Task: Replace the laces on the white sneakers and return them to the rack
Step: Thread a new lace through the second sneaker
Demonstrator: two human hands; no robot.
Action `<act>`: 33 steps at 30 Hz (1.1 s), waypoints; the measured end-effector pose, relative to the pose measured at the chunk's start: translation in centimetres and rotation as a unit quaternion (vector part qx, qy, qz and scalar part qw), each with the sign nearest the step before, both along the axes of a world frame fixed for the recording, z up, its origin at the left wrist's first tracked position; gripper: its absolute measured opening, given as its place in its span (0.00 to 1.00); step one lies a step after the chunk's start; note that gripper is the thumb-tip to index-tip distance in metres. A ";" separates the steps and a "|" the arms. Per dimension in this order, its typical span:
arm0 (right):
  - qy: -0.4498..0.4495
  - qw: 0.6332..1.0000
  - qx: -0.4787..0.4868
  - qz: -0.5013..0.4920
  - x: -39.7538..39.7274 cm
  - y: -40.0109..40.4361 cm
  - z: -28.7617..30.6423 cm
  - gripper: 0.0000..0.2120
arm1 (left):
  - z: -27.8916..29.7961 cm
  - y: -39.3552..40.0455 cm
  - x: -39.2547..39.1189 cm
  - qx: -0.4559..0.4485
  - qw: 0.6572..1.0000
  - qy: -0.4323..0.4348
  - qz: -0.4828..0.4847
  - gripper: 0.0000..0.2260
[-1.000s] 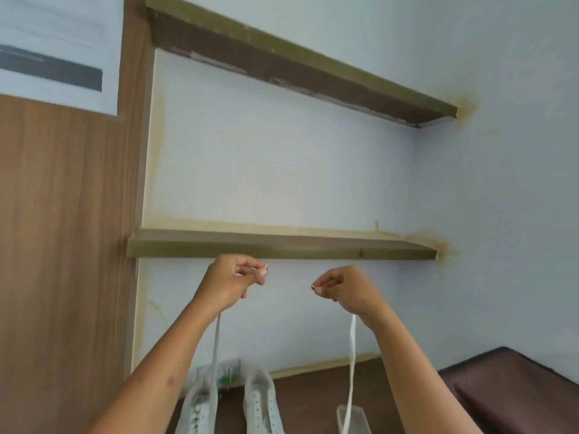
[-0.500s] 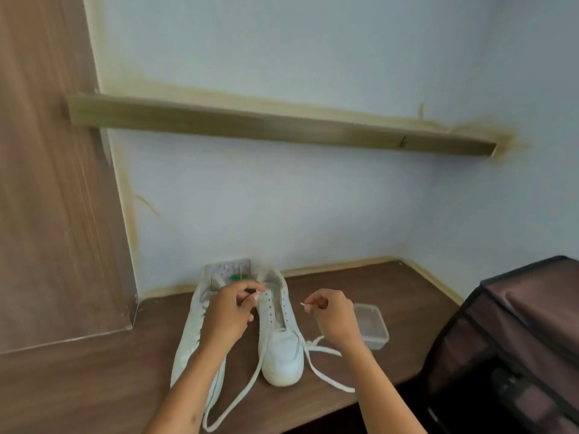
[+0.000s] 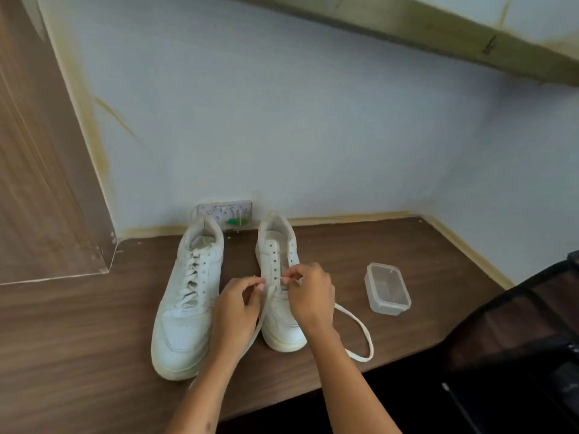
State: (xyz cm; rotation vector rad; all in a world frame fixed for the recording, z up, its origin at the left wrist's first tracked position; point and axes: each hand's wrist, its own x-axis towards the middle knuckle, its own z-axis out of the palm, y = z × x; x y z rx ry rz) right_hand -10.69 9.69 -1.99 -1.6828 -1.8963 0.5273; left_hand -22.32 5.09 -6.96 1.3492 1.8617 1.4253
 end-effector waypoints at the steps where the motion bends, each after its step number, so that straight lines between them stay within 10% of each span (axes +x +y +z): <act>1: -0.013 1.000 0.006 -0.007 -0.1 0.0 0.0 0.05 | -0.5 -0.1 0.2 0.005 1.000 -0.009 0.005 0.07; 10: -0.061 0.998 -0.005 -0.021 -0.4 0.3 0.0 0.09 | -0.4 0.9 0.2 0.030 0.999 -0.043 0.000 0.10; 22: 0.137 0.981 -0.135 -0.019 -0.2 1.3 -1.1 0.06 | -0.2 1.8 0.0 0.077 0.997 0.001 -0.023 0.09; 33: -0.081 0.988 -0.097 0.085 2.7 -4.7 2.4 0.11 | 0.4 1.9 0.6 0.109 0.972 0.206 0.038 0.03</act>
